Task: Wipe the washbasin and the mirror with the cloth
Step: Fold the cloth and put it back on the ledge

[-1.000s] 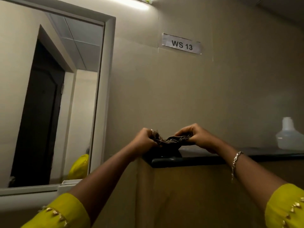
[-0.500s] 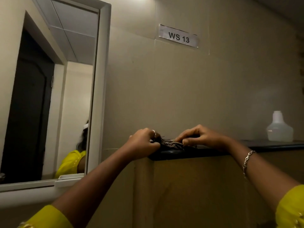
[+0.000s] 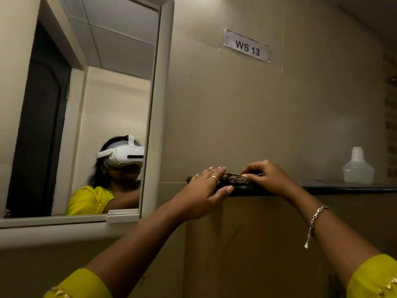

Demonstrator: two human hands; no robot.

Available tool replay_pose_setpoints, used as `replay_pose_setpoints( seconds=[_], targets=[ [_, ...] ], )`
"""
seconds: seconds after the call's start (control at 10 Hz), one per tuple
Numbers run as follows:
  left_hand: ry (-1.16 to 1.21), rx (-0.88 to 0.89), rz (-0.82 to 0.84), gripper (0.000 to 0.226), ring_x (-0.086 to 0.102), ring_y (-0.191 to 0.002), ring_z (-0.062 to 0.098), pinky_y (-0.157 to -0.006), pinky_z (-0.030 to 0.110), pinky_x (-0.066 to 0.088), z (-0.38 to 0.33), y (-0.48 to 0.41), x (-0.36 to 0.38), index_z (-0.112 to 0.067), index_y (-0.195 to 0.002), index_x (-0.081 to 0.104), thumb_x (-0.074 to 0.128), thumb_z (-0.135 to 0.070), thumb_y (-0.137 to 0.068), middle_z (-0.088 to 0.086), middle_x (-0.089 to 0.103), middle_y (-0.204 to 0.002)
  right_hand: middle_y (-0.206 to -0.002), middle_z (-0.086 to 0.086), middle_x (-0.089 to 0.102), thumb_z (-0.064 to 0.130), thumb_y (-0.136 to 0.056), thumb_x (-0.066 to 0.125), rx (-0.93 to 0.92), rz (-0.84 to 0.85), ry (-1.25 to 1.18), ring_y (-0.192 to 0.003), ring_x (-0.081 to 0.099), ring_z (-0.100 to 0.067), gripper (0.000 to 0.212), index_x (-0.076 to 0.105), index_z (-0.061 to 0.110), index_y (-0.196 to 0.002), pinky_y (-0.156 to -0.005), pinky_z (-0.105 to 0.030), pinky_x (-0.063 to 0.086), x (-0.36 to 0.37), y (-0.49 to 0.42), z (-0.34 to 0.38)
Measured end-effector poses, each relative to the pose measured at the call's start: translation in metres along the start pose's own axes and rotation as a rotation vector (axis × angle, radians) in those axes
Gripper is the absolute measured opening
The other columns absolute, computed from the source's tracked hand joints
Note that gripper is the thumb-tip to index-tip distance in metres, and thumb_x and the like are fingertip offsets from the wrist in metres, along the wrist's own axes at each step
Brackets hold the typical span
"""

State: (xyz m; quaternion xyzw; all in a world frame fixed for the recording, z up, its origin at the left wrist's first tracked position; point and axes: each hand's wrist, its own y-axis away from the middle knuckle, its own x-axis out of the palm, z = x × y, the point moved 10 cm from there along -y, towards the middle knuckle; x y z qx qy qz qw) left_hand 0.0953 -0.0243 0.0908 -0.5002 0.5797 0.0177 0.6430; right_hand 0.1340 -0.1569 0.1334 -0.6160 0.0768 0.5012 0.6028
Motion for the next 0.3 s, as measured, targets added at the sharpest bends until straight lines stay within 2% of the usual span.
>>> replay_pose_setpoints(
  seconds=[0.1,0.2,0.3],
  targets=[
    [-0.131,0.087,-0.032,0.061,-0.005,-0.140,0.007,-0.115,0.028,-0.003,-0.007,0.015,-0.002,-0.021,-0.145,0.004,0.025,-0.049,-0.095,-0.004,0.003,-0.154,-0.098,-0.003,0.066,0.023,-0.089,0.059,0.022,-0.157,0.089,-0.086,0.058,-0.014,0.017,0.070,0.013,-0.097,-0.073,-0.025,0.042,-0.007,0.011,0.001],
    [-0.258,0.132,-0.077,0.074,-0.017,-0.137,0.007,-0.110,0.025,-0.016,-0.005,0.031,-0.004,-0.024,-0.141,-0.007,0.005,-0.067,-0.083,-0.009,-0.012,-0.148,-0.097,-0.009,0.067,0.017,-0.088,0.060,0.015,-0.329,0.102,-0.082,0.057,-0.018,0.015,0.071,0.008,-0.094,-0.070,-0.024,0.037,-0.012,0.022,0.004],
    [-0.373,0.172,-0.272,0.070,-0.001,-0.141,0.021,-0.111,0.043,-0.005,-0.001,0.050,-0.017,-0.015,-0.144,0.006,0.005,-0.058,-0.089,0.005,0.005,-0.152,-0.095,-0.014,0.067,0.009,-0.088,0.060,0.032,-0.530,0.114,-0.083,0.062,-0.030,0.013,0.070,0.003,-0.092,-0.067,-0.025,0.037,-0.018,0.036,0.010]
  ],
)
